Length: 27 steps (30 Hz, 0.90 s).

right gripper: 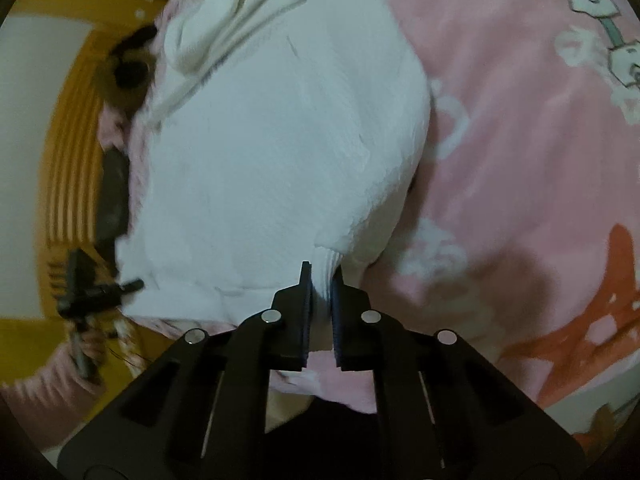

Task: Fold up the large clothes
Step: 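Grasp the hoodie cuff with the left tool while the right tool grasps the hem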

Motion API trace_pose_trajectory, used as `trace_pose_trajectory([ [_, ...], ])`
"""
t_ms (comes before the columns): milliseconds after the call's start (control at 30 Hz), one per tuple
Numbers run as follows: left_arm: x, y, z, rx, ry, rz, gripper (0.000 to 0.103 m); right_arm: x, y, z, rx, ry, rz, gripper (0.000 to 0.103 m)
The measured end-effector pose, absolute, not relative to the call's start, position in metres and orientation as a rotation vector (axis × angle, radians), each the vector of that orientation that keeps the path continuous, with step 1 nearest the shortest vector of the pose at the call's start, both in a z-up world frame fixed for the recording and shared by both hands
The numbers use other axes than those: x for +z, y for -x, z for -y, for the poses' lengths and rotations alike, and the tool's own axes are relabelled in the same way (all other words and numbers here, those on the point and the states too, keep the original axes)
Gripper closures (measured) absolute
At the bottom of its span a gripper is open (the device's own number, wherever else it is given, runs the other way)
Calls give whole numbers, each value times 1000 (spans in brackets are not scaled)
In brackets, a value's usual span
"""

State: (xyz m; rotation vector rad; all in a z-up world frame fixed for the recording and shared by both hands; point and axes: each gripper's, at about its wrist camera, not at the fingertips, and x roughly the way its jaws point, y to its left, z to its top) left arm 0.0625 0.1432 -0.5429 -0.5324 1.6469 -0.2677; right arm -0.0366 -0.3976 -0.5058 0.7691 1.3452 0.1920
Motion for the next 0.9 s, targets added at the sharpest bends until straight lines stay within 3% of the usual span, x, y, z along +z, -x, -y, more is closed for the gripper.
trace_pose_trajectory([
  [500,-409,-149,-127,-160,602,-1354,91,-413,-19,452,285,-1066,-1054,97],
  [900,-340,-258,-127,-149,547,-1203,91,-348,-139,483,307,-1178,-869,97],
])
